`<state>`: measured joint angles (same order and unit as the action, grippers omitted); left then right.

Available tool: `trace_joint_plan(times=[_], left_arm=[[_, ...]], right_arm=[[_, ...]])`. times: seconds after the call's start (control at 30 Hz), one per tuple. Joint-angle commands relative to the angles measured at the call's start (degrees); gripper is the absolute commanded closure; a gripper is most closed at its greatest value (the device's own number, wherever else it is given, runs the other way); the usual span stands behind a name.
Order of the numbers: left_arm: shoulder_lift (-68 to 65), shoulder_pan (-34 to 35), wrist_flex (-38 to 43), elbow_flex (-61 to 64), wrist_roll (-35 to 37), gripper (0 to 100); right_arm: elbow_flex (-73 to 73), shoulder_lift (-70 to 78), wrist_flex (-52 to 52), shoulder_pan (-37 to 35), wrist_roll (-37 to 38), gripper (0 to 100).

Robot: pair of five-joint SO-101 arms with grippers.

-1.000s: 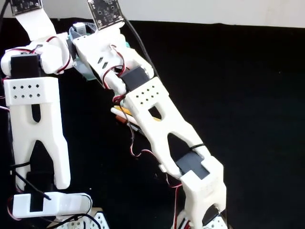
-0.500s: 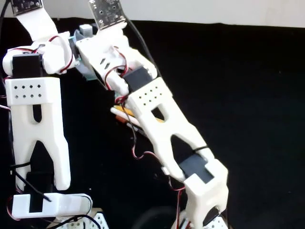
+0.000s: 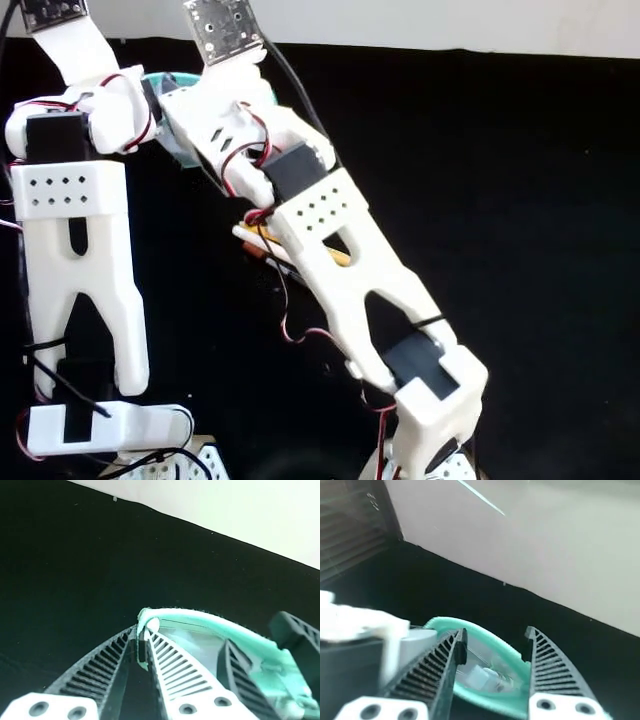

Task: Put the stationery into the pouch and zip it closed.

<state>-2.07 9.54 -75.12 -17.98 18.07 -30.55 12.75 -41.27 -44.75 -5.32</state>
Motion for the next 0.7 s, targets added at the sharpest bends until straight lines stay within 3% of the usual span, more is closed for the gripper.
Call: trace_joint_plan(times=[0.0, 0.27, 0.67], left_arm=[[-1.98, -0.57, 0.35, 0.04, 0.26, 99], [-3.21, -0.48, 0.35, -0.04, 0.26, 99], [-3.30, -0.48, 0.35, -0.04, 0.26, 99]], right_arm=[[-0.92, -4.44, -1.71, -2.07, 0.00, 81.9], [-0.66, -8.75, -3.91, -0.04, 0.00, 81.9], [-0.66, -18.15, -17.54, 0.92, 0.18, 81.9]])
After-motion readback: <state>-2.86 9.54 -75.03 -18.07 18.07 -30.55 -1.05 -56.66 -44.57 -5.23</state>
